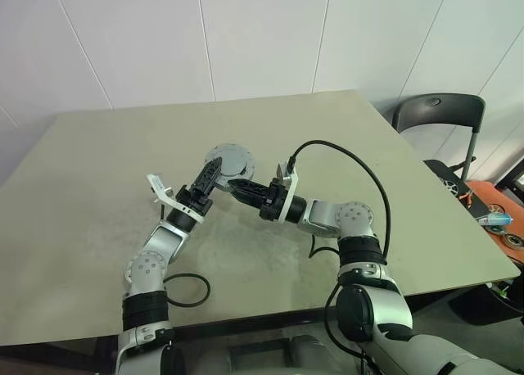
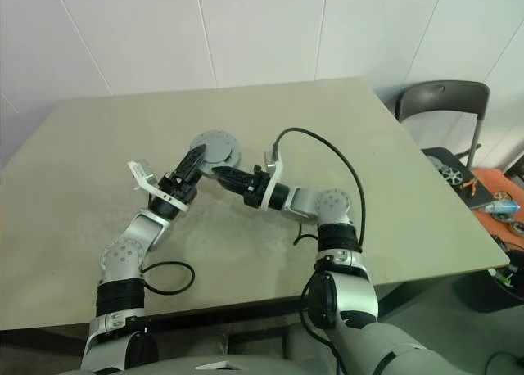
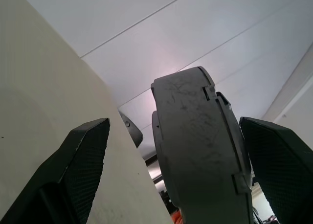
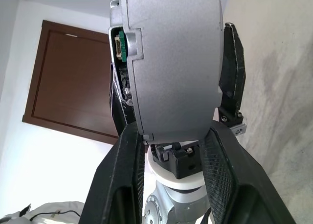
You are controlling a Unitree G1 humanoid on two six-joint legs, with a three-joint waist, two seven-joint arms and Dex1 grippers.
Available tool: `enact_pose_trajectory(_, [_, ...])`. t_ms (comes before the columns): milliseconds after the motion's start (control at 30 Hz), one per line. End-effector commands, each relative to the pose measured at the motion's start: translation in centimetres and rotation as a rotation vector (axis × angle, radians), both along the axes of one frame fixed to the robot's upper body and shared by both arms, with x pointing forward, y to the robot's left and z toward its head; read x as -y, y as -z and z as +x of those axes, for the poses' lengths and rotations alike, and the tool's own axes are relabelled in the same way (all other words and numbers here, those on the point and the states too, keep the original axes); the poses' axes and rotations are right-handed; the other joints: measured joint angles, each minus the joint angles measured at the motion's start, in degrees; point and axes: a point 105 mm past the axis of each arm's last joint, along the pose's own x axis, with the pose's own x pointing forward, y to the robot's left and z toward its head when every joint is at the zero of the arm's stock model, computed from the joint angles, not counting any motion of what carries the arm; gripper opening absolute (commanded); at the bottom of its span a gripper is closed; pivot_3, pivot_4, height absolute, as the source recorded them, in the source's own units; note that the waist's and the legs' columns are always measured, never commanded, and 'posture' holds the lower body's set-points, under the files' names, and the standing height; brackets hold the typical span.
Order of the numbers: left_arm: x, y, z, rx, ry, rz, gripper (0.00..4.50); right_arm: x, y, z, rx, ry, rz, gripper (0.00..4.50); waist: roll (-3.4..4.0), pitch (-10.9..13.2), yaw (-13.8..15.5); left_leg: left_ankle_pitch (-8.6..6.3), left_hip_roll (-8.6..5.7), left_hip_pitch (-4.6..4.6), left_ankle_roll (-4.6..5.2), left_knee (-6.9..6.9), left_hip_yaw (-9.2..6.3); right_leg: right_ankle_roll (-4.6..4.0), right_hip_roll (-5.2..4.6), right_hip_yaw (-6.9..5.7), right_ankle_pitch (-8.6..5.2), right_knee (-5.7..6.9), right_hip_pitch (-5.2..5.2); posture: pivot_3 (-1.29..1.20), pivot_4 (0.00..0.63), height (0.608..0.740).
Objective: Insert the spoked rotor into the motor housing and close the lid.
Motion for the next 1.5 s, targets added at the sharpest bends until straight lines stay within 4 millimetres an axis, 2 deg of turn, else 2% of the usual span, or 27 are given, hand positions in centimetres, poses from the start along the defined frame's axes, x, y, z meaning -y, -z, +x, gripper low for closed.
enact_pose_trajectory(33, [0.4, -0.1, -0.2, 0.013, 0.037, 0.019, 4.50, -0.4, -2.6, -0.2, 0.085, -0.025, 0.072, 1.28, 0.00, 0.0, 0.0, 0.00, 0.00, 0.00, 0.00, 0.00, 0.00, 0.00, 0.00, 0.00, 0.00, 0.00, 0.00, 0.00, 0.000, 0.740])
enact_pose_trajectory(100, [0.6, 0.0, -0.3, 0.010, 0.051, 0.024, 4.50, -0.4, -2.6, -0.2, 0.084, -0.030, 0.070, 1.28, 0.00, 0.0, 0.0, 0.00, 0.00, 0.00, 0.00, 0.00, 0.00, 0.00, 0.00, 0.00, 0.00, 0.00, 0.00, 0.00, 0.000, 0.740])
enact_pose_trajectory(200, [0.3, 0.1, -0.1, 0.002, 0.036, 0.009, 3.91, -0.5, -2.6, -0.3, 0.084, -0.033, 0.068, 1.28, 0.00, 0.0, 0.0, 0.00, 0.00, 0.00, 0.00, 0.00, 0.00, 0.00, 0.00, 0.00, 0.00, 0.00, 0.00, 0.00, 0.000, 0.740])
enact_pose_trajectory(333, [0.2, -0.1, -0.3, 0.019, 0.047, -0.002, 2.55, -0.5, -2.6, -0.3, 0.084, -0.036, 0.067, 1.28, 0.00, 0.0, 0.0, 0.00, 0.00, -0.01, 0.00, 0.00, 0.00, 0.00, 0.00, 0.00, 0.00, 0.00, 0.00, 0.00, 0.000, 0.740])
enact_pose_trajectory(367, [0.3, -0.2, -0.3, 0.024, 0.052, 0.000, 2.39, -0.5, -2.6, -0.3, 0.084, -0.036, 0.066, 1.28, 0.00, 0.0, 0.0, 0.00, 0.00, -0.01, 0.00, 0.01, 0.00, 0.00, 0.00, 0.00, 0.00, 0.00, 0.00, 0.00, 0.000, 0.740])
enact_pose_trajectory(700, [1.0, -0.5, -0.7, 0.058, 0.080, 0.032, 2.34, -0.7, -2.4, -0.3, 0.090, -0.042, 0.052, 1.28, 0.00, 0.0, 0.0, 0.00, 0.00, 0.00, 0.00, 0.00, 0.00, 0.00, 0.00, 0.00, 0.00, 0.00, 0.00, 0.00, 0.000, 0.740])
enact_pose_trajectory(967, [0.5, -0.6, -0.3, 0.055, 0.035, -0.005, 2.34, -0.6, -2.1, 0.0, 0.082, -0.016, 0.039, 4.02, 0.00, 0.0, 0.0, 0.00, 0.00, 0.00, 0.00, 0.01, 0.00, 0.00, 0.00, 0.00, 0.00, 0.00, 0.00, 0.00, 0.000, 0.740])
enact_pose_trajectory(1067, [-0.4, -0.4, 0.4, 0.027, -0.022, -0.042, 2.34, -0.5, -2.1, 0.1, 0.076, -0.013, 0.044, 4.02, 0.00, 0.0, 0.0, 0.00, 0.00, -0.01, 0.00, 0.01, 0.00, 0.00, 0.00, 0.00, 0.00, 0.00, 0.00, 0.00, 0.000, 0.740])
enact_pose_trajectory(1133, [-1.1, -0.4, 0.8, 0.022, -0.062, -0.055, 2.34, -0.5, -2.1, 0.1, 0.078, -0.013, 0.046, 4.02, 0.00, 0.0, 0.0, 0.00, 0.00, -0.01, 0.00, 0.00, 0.00, 0.00, 0.00, 0.00, 0.00, 0.00, 0.00, 0.00, 0.000, 0.740])
enact_pose_trajectory(1300, [-4.6, 0.4, 2.4, -0.035, -0.281, -0.042, 2.34, -0.5, -2.2, 0.1, 0.082, -0.015, 0.051, 4.02, 0.00, 0.0, -0.2, 0.00, 0.01, 0.05, 0.00, 0.00, 0.01, 0.00, 0.01, 0.02, 0.00, 0.00, 0.00, 0.00, 0.000, 0.740])
enact_pose_trajectory(1433, [-10.4, 2.3, 3.6, -0.159, -0.624, -0.021, 2.34, -0.5, -2.3, 0.1, 0.085, -0.018, 0.053, 4.02, -0.02, 0.0, 0.1, 0.00, 0.04, 0.03, 0.00, -0.01, -0.05, 0.00, 0.06, -0.01, 0.00, 0.00, -0.01, 0.00, 0.000, 0.740])
enact_pose_trajectory(1500, [-12.4, 3.4, 3.6, -0.221, -0.737, 0.009, 2.34, -0.5, -2.3, 0.0, 0.087, -0.020, 0.054, 4.02, -0.04, 0.0, 0.1, 0.00, 0.04, 0.00, 0.00, 0.00, -0.05, -0.02, 0.05, 0.00, 0.02, -0.02, -0.02, 0.00, 0.000, 0.740])
